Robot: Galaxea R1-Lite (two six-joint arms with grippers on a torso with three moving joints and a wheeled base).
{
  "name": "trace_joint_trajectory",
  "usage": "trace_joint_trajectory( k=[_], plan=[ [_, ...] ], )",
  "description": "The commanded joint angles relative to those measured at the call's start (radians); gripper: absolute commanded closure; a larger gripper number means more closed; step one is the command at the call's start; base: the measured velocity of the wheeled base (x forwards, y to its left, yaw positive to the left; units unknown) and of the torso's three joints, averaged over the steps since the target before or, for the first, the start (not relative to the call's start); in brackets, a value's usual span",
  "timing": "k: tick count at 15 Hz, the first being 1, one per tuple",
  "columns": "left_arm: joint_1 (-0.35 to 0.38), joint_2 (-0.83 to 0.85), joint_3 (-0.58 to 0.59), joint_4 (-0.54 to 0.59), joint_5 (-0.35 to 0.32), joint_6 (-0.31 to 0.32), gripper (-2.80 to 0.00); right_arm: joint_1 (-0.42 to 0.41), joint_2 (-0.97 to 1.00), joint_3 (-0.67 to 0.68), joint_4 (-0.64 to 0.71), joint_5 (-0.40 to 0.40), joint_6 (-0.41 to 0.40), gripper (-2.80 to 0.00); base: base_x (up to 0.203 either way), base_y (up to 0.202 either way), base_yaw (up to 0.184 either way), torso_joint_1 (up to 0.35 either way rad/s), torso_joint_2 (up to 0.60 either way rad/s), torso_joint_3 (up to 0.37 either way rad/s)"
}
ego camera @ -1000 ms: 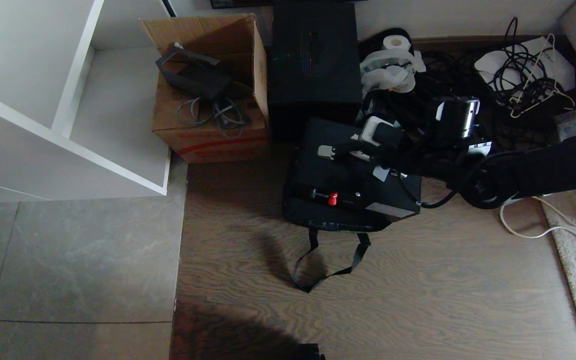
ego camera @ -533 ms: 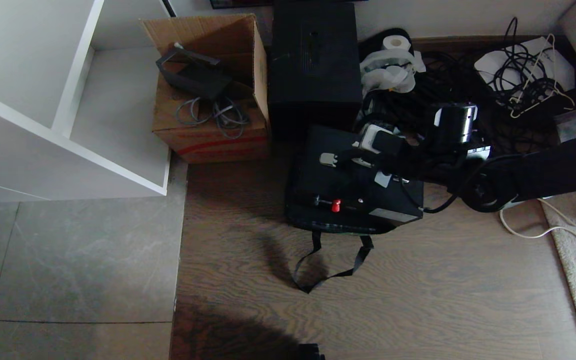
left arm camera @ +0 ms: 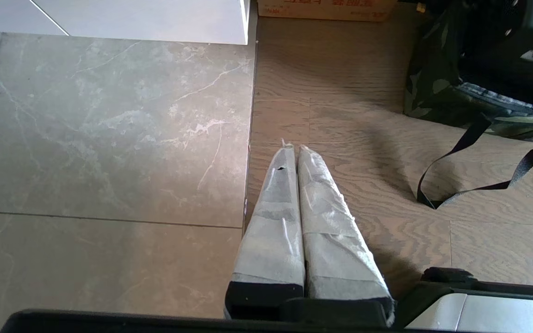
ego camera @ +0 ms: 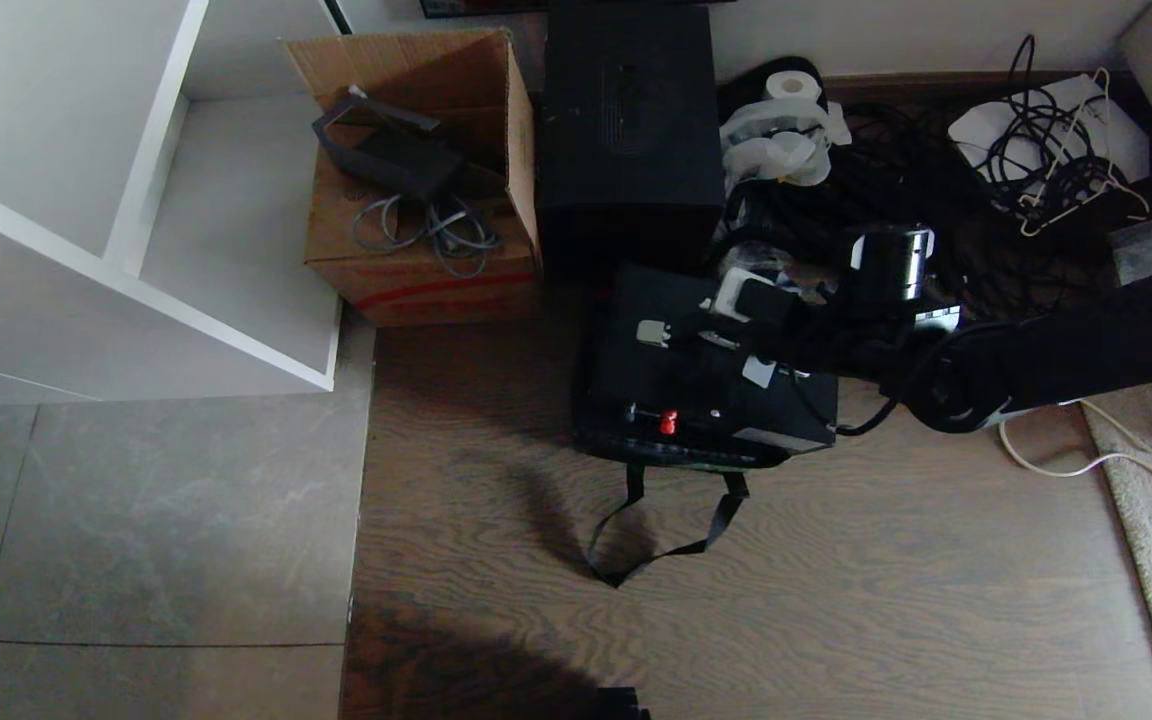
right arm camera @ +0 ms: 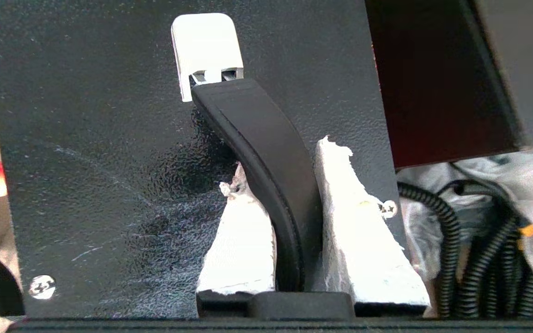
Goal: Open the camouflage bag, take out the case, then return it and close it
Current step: Place the black box back
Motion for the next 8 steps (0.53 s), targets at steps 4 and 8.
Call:
trace_joint_trajectory(
  k=[4,8],
  plan=[
    [0.000,-0.002,0.009,0.000,0.000,-0.001,0.00,0.001,0.057,-0.006,-0.014,0.001,-0.002,0.00,0.000,0.000,0.000,0.000,0.00,0.000],
    [0.000,-0.002,0.009,0.000,0.000,-0.001,0.00,0.002,0.057,-0.004,0.005,0.000,0.002,0.00,0.000,0.000,0.000,0.000,0.00,0.000]
  ],
)
